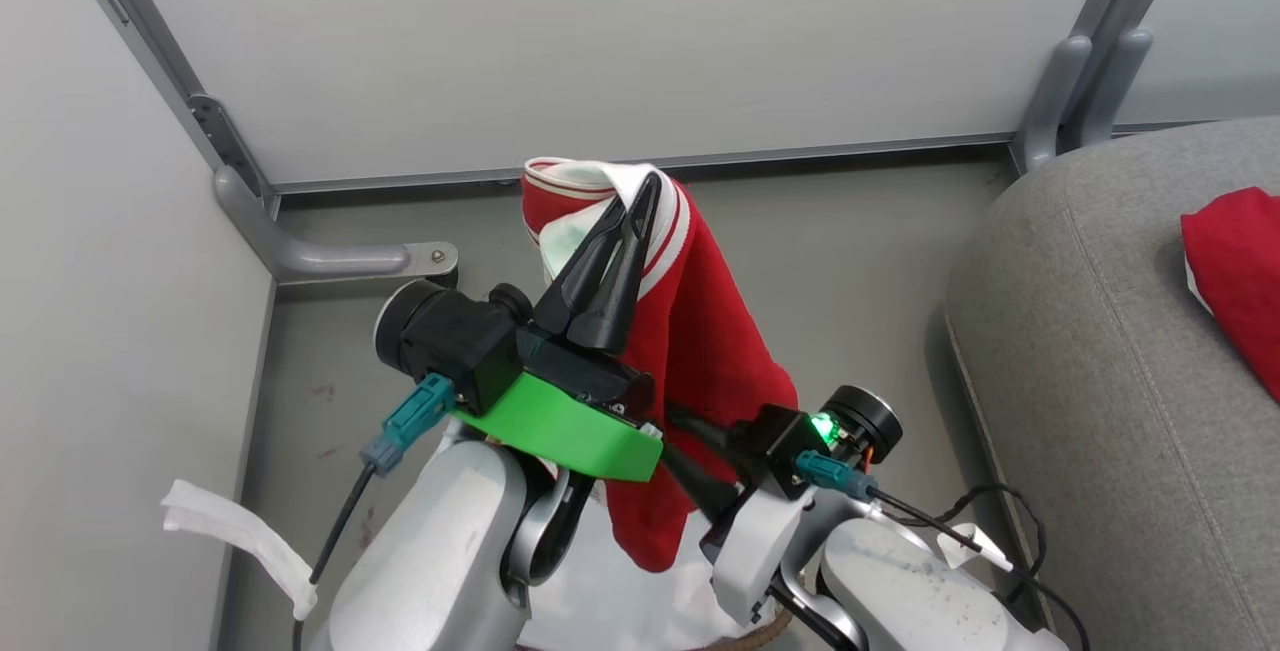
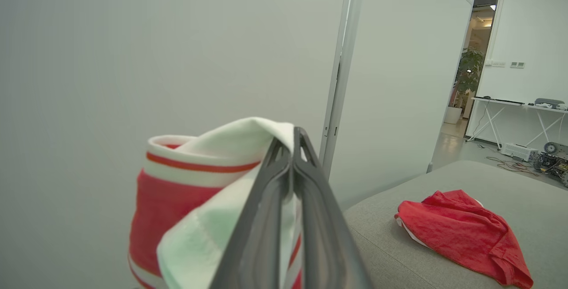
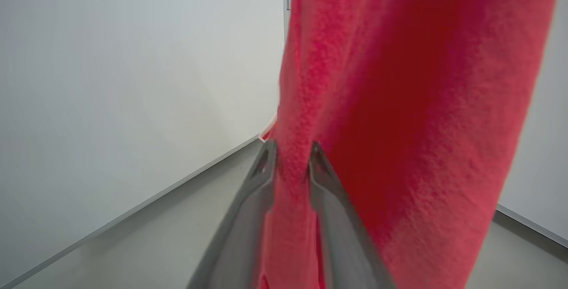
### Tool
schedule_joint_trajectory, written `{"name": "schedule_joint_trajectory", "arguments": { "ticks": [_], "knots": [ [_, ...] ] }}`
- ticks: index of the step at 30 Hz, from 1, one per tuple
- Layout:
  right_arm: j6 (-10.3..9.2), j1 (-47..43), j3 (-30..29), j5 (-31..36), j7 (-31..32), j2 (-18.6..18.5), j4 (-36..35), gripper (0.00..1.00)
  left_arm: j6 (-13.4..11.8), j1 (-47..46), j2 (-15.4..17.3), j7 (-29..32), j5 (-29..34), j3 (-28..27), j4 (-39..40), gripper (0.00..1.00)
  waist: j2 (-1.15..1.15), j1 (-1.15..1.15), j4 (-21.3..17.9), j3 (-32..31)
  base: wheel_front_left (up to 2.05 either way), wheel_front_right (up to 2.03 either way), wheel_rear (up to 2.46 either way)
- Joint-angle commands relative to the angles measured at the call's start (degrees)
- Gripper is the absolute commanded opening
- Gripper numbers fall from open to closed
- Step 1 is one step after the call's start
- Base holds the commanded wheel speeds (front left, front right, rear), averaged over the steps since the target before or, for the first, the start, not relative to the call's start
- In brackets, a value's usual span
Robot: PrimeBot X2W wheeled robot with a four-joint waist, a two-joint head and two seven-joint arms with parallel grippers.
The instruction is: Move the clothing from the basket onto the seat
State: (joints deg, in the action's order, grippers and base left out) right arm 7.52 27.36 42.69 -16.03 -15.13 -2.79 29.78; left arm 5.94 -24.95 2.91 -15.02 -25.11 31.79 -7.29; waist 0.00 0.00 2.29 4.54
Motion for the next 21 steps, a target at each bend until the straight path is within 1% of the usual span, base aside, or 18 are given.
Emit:
{"name": "schedule_joint_trajectory", "arguments": {
  "ticks": [1,6,7,8,9,12,16,21],
  "knots": [
    [-0.06,0.4,-0.4,-0.6,0.0,-0.2,0.1,0.0,-0.4,-0.4,0.0,-0.2,-0.4,0.0,0.0,0.0,0.0,0.0,0.2,0.2,0.0,0.0,0.0],
    [-0.06,-0.7,-2.3,-0.9,0.0,-0.2,-0.2,0.0,-0.7,0.4,0.0,-0.2,0.0,-1.0,-0.5,0.0,0.0,0.0,-1.0,0.6,0.0,0.0,0.0],
    [-0.06,-1.1,-2.8,-1.0,0.0,-0.2,-0.6,0.0,-0.8,0.7,0.0,-0.2,0.0,-1.3,-0.5,0.02,0.0,0.0,-1.4,0.6,0.0,0.0,0.0],
    [-0.06,-1.3,-3.2,-1.0,0.0,-0.2,-1.0,0.0,-0.9,0.9,0.1,-0.2,0.2,-1.5,-0.5,0.25,0.0,0.0,-1.8,0.6,0.0,0.0,0.0],
    [-0.06,-1.6,-3.9,-1.1,0.0,-0.2,-1.6,0.0,-0.9,1.3,0.1,-0.2,0.3,-1.4,-1.2,1.0,0.0,0.0,-2.3,0.6,0.0,0.0,0.0],
    [-0.06,-3.0,-6.4,-1.2,0.0,-0.2,-3.4,0.0,-0.9,1.6,0.1,-0.2,1.3,-2.2,-2.1,1.0,0.0,0.0,-4.0,0.7,0.0,0.0,0.0],
    [-0.06,-5.2,-10.2,-0.4,0.0,-0.2,-6.2,0.0,-0.6,2.7,0.7,-0.1,3.0,-3.2,-4.5,1.0,0.0,0.0,-7.7,1.1,0.0,0.0,0.0],
    [-0.06,-7.4,-13.8,-0.1,-0.1,-0.2,-9.7,0.0,0.0,4.3,1.4,-0.1,4.3,-5.0,-5.6,1.0,0.0,0.0,-14.6,2.6,0.0,0.0,0.0]
  ]
}}
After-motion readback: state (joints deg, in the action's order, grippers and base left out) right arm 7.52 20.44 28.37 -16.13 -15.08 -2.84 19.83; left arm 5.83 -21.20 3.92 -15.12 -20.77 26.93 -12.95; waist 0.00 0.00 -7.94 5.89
